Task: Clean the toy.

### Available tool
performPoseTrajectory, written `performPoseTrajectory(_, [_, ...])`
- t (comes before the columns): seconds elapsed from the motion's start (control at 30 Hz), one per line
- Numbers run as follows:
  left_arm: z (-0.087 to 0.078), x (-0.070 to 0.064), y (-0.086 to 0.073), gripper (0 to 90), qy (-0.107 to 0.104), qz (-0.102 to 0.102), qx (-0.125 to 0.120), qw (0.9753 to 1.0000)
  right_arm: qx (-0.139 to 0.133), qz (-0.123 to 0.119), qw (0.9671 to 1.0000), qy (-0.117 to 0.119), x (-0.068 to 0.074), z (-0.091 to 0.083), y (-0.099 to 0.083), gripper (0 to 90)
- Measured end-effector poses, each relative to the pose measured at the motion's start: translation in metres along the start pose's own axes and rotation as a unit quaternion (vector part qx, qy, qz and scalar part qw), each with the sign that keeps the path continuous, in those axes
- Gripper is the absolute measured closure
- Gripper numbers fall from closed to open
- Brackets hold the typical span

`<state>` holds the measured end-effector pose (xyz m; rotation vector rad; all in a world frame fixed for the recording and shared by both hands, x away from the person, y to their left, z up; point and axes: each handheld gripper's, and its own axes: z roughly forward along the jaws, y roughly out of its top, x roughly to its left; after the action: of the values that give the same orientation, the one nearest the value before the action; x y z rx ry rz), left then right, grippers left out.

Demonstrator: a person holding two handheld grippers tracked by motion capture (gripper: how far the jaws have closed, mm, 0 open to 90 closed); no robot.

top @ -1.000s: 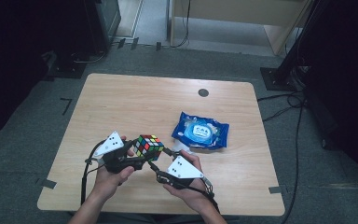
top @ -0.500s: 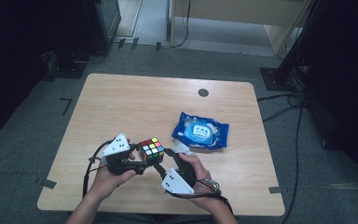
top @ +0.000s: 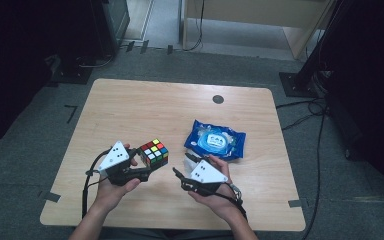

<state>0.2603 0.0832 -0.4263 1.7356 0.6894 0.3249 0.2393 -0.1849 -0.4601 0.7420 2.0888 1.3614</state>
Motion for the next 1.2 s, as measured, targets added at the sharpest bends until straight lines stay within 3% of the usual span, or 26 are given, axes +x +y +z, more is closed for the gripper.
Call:
performPoseTrajectory(0.07, [0.001, 0.001, -0.002, 34.2, 0.006, 0.001, 0.001, 1.0000, 0.031, 0.048, 0.9983, -0.014, -0.011, 0.005, -0.008, 44.1])
performPoseTrajectory(0.17, [0.002, 0.002, -0.004, 34.3, 0.010, 0.003, 0.004, 0.9999, 0.070, 0.120, 0.9899, -0.028, -0.029, 0.009, -0.022, 48.3])
performPoseTrajectory(0.27, [0.003, 0.003, -0.006, 34.2, 0.009, 0.008, 0.009, 0.9999, 0.103, 0.146, 0.9833, -0.033, -0.040, 0.012, -0.036, 51.9])
performPoseTrajectory(0.4, [0.005, 0.003, -0.007, 34.2, 0.009, 0.011, 0.014, 0.9998, 0.126, 0.156, 0.9794, -0.021, -0.046, 0.016, -0.049, 53.7])
performPoseTrajectory(0.57, [0.006, 0.002, -0.009, 34.3, 0.009, 0.015, 0.022, 0.9996, 0.149, 0.151, 0.9770, -0.023, -0.046, 0.023, -0.057, 53.6])
performPoseTrajectory(0.67, [0.007, 0.001, -0.009, 34.2, 0.009, 0.019, 0.025, 0.9995, 0.153, 0.145, 0.9774, -0.017, -0.043, 0.025, -0.061, 53.1])
performPoseTrajectory(0.8, [0.008, 0.000, -0.009, 34.2, 0.010, 0.024, 0.025, 0.9993, 0.161, 0.126, 0.9785, -0.028, -0.037, 0.027, -0.061, 55.5])
performPoseTrajectory(0.9, [0.008, -0.001, -0.010, 34.3, 0.012, 0.026, 0.026, 0.9993, 0.164, 0.114, 0.9791, -0.036, -0.035, 0.027, -0.061, 60.3])
performPoseTrajectory(1.03, [0.008, -0.002, -0.010, 34.2, 0.013, 0.029, 0.026, 0.9992, 0.164, 0.117, 0.9782, -0.048, -0.035, 0.025, -0.062, 79.1])
performPoseTrajectory(1.2, [0.010, -0.004, -0.012, 34.3, 0.018, 0.044, 0.032, 0.9984, 0.164, 0.122, 0.9779, -0.041, -0.035, 0.021, -0.055, 84.4])
